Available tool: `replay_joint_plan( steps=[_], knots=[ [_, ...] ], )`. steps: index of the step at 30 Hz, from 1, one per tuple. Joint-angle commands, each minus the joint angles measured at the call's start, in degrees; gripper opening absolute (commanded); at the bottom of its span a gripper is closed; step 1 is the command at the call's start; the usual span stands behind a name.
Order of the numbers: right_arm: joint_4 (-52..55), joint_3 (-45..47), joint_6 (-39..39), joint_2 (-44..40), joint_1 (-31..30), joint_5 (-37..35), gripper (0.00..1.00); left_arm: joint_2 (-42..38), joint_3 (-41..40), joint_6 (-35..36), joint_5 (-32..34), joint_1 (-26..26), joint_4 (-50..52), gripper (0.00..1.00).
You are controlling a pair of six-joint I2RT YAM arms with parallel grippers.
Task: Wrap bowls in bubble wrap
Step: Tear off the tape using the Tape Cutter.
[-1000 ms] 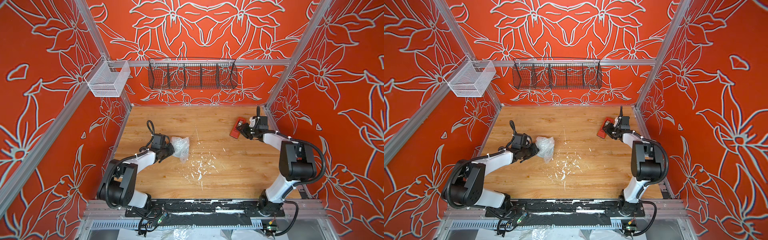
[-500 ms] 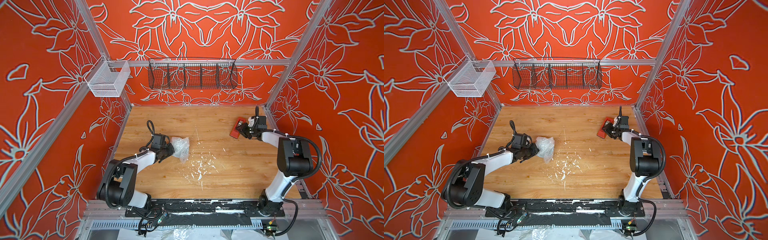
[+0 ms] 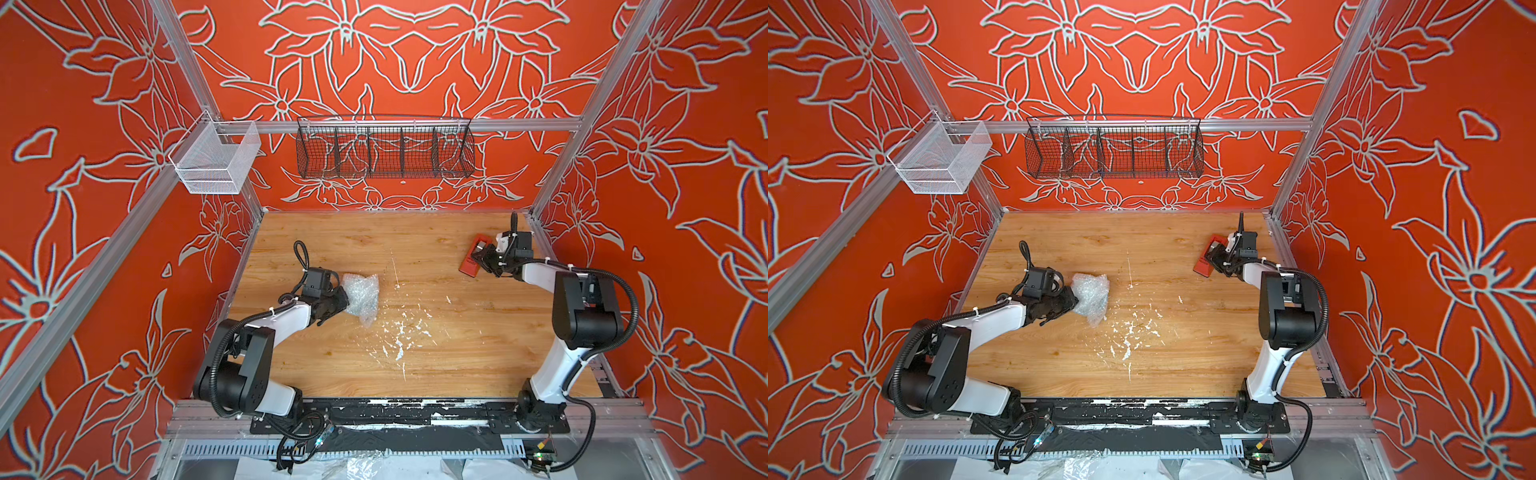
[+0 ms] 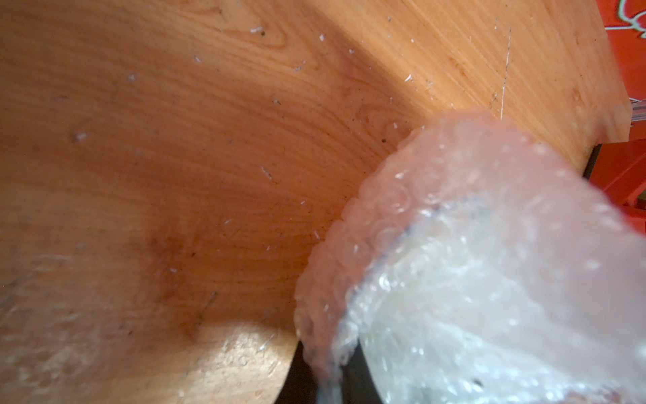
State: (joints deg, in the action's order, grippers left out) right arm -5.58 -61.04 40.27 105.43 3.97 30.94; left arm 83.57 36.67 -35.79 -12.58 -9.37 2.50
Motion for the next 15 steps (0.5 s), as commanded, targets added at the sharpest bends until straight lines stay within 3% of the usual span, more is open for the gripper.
replay_joint_plan(
  steps=[1,8,15],
  knots=[
    [-1.41,-0.84,1.18,0.74,-0.19,2.23,0.14,1.18,-2.35,1.25,1.54,-0.39,9.21,0.03],
    [-5.08,-0.58,2.54,0.83,-0.18,5.41,0.01,1.55,-2.40,1.01,1.25,-0.38,8.93,0.03],
    [-6.36,-0.92,3.45,-0.57,-0.10,6.94,0.00,2.07,-2.64,0.90,1.00,-0.39,8.52,0.03]
  ],
)
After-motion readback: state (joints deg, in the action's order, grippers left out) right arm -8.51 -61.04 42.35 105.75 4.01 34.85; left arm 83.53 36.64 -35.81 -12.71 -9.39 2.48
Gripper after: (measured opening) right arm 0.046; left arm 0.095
